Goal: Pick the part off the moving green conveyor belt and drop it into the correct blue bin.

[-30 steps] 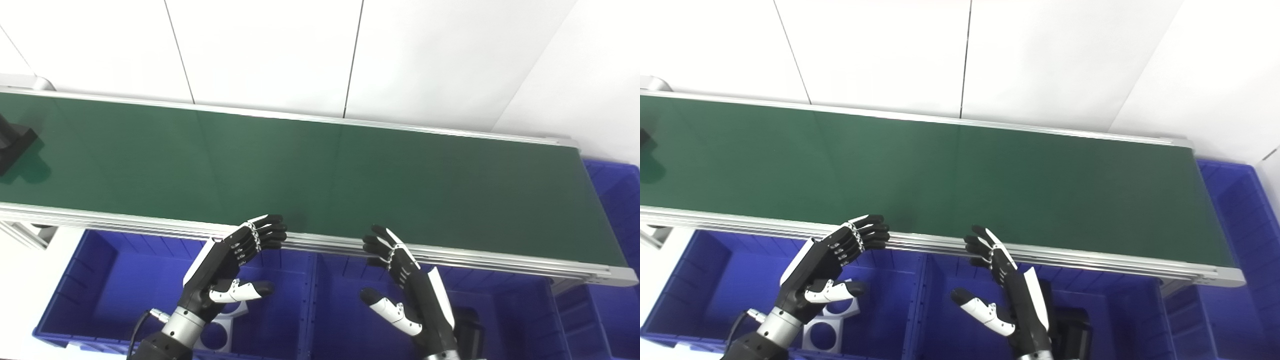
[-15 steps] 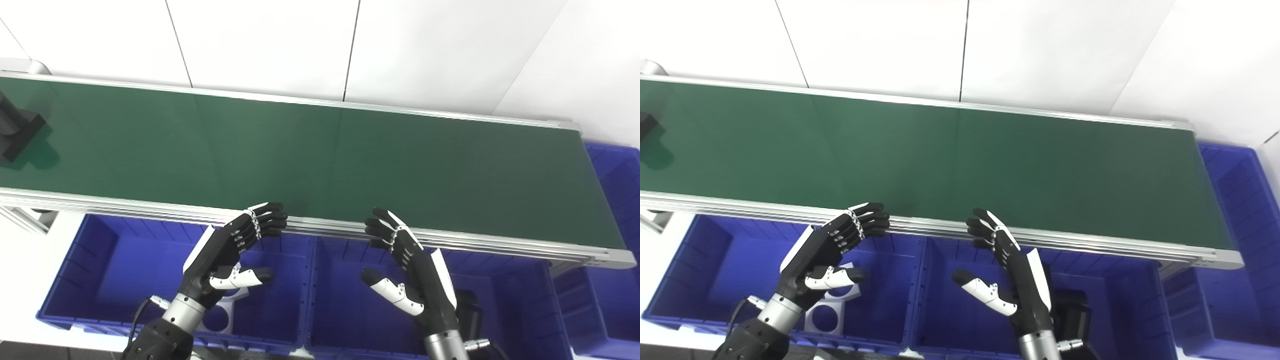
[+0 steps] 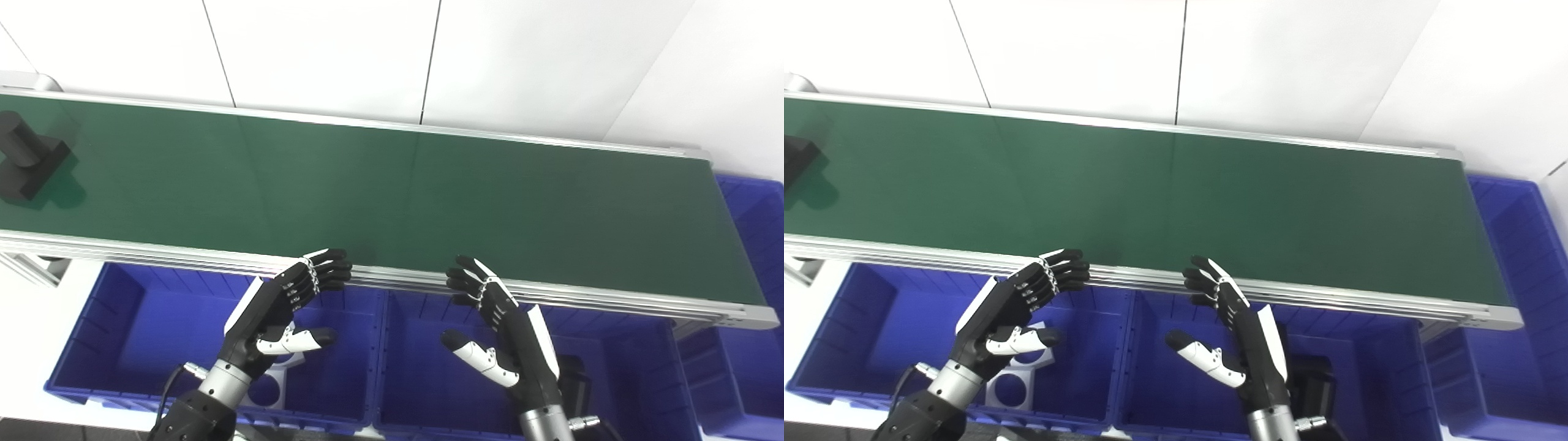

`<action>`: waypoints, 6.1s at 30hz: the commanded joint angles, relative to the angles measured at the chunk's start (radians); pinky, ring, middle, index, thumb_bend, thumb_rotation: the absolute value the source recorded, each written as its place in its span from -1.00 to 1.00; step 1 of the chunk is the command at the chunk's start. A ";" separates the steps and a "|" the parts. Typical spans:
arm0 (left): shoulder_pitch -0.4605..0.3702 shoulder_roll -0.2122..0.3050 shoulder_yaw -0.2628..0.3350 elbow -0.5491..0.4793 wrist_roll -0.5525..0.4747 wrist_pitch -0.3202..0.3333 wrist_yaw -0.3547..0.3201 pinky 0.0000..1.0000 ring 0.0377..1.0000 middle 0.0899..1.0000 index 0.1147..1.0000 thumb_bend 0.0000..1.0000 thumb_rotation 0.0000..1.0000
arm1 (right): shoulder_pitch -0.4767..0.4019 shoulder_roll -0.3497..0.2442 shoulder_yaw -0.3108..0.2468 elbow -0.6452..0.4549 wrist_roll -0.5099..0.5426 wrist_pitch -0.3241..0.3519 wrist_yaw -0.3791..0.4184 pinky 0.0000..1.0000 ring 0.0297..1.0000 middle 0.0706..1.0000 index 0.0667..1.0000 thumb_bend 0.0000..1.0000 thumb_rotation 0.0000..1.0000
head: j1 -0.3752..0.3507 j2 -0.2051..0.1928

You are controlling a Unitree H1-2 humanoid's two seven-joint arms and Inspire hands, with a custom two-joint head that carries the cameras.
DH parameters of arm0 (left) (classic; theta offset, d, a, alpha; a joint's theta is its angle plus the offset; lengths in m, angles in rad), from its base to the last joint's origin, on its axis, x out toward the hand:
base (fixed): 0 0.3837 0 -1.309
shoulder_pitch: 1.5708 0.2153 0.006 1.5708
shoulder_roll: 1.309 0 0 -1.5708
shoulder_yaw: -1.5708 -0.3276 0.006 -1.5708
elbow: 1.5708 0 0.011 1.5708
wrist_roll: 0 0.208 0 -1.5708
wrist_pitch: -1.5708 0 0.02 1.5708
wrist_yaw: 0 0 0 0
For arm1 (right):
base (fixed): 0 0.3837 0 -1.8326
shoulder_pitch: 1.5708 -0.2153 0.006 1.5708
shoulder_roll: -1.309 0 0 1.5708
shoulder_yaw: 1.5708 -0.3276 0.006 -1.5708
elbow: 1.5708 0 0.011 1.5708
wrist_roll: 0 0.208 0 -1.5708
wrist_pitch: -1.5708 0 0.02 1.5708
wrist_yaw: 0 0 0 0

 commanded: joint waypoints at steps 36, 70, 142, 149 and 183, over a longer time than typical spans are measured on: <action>-0.095 -0.103 -0.060 0.285 0.111 -0.199 0.054 0.44 0.49 0.50 0.50 0.78 -0.34 | -0.085 -0.065 -0.067 0.255 0.121 -0.267 0.015 0.46 0.61 0.63 0.75 0.37 0.04 | 0.423 -0.399; -0.142 -0.130 -0.066 0.367 0.130 -0.217 0.083 0.36 0.42 0.46 0.43 0.87 -0.47 | -0.160 -0.031 -0.071 0.027 0.060 -0.162 0.026 0.28 0.52 0.56 0.70 0.21 -0.12 | 0.460 -0.447; -0.180 -0.143 -0.060 0.414 0.143 -0.218 0.091 0.36 0.43 0.48 0.45 0.88 -0.49 | -0.804 0.045 0.063 0.335 -0.113 0.054 0.101 0.58 0.71 0.70 0.76 0.46 -0.04 | 0.451 -0.446; -0.180 -0.145 -0.061 0.414 0.142 -0.218 0.090 0.37 0.44 0.48 0.46 0.88 -0.46 | -0.834 0.070 0.059 0.433 -0.108 0.012 0.087 0.62 0.74 0.71 0.77 0.47 -0.06 | 0.454 -0.443; -0.189 -0.169 -0.085 0.419 0.170 -0.218 0.129 0.34 0.43 0.51 0.47 0.85 -0.49 | -0.970 0.121 0.095 0.597 -0.188 0.032 0.062 0.52 0.67 0.67 0.79 0.50 -0.02 | 0.463 -0.434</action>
